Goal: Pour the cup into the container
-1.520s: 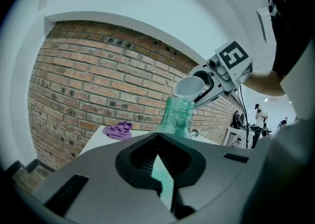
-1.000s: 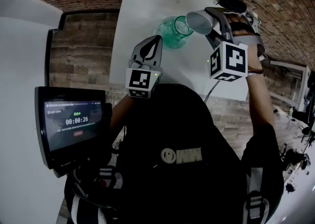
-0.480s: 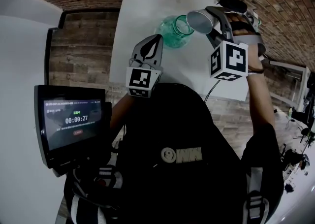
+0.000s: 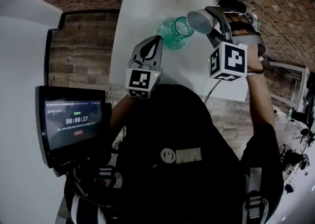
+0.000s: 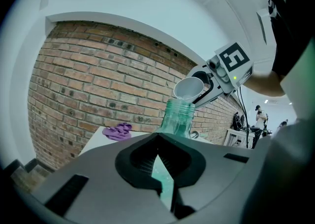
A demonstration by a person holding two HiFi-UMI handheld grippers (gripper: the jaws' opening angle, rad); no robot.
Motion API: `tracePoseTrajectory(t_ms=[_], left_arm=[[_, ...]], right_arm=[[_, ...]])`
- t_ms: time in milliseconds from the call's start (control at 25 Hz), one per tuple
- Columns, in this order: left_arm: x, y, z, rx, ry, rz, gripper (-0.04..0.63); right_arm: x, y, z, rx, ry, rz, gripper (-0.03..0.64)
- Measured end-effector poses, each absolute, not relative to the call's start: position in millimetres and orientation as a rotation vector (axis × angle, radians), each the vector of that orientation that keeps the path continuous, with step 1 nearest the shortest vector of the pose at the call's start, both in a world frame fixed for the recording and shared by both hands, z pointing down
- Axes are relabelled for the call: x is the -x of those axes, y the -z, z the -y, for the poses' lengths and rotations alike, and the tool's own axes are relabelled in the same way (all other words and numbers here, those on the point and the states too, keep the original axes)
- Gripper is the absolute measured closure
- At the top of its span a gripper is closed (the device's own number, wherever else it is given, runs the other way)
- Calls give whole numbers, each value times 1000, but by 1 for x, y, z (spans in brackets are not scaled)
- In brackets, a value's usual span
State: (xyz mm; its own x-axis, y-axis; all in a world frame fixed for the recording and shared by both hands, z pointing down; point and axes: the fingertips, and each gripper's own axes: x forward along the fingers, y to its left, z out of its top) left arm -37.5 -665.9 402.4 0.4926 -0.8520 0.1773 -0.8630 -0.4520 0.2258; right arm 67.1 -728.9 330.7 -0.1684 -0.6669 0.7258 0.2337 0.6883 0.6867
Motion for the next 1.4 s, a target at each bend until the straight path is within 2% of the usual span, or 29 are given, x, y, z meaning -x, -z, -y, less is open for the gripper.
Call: tracePoseTrajectory(t_ms=[1400], left_arm=[[34,-401,666,-2453,-42,1427,598]], right_arm=[[-64,-324,730,-352,913,1469,361]])
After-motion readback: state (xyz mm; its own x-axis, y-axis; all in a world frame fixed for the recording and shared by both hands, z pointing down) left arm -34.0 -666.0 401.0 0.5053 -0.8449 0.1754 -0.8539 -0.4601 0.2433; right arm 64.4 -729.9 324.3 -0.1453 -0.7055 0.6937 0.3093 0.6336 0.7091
